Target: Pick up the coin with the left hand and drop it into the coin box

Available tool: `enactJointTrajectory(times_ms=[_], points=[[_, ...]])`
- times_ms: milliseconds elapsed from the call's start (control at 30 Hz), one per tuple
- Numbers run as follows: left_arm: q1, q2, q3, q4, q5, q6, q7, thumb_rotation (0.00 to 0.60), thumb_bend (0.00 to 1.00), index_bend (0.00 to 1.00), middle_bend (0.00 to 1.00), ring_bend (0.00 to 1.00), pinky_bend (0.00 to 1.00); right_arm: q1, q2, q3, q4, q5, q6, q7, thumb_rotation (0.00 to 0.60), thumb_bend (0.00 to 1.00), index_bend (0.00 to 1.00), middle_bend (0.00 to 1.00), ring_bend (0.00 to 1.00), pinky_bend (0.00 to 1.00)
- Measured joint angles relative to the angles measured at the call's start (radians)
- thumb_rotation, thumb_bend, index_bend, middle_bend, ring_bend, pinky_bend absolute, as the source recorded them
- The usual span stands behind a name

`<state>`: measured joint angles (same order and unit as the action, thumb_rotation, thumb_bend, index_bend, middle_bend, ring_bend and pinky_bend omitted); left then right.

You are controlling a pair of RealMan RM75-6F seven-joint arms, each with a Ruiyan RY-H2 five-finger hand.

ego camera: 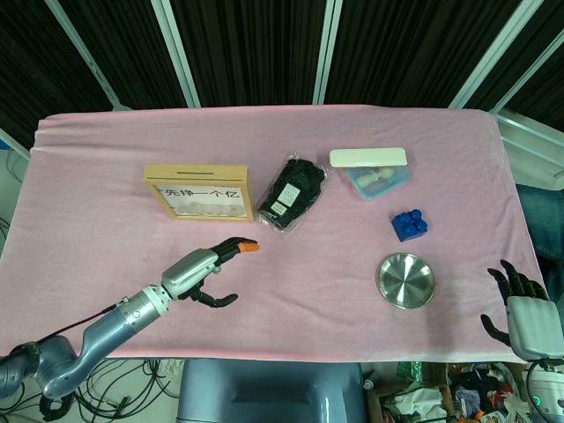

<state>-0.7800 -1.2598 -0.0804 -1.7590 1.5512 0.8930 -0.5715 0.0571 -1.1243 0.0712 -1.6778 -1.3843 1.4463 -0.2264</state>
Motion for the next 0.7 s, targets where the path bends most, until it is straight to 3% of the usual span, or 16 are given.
enactJointTrajectory(times_ms=[267, 700], points=[[-0.062, -0.020, -0.030, -0.022, -0.041, -0.080, 0.023, 0.600, 0.34, 0.13, 0.07, 0.00, 0.17, 0.002, 0.001, 0.000, 0.004, -0.001, -0.004, 0.005, 0.600, 0.20, 0.19, 0.06, 0.16, 0.20], [-0.025, -0.026, -0.001, -0.035, -0.068, -0.044, 0.050, 0.600, 0.34, 0.13, 0.07, 0.00, 0.17, 0.006, 0.005, -0.009, 0.009, -0.018, -0.010, 0.010, 0.600, 0.20, 0.19, 0.06, 0.16, 0.20]])
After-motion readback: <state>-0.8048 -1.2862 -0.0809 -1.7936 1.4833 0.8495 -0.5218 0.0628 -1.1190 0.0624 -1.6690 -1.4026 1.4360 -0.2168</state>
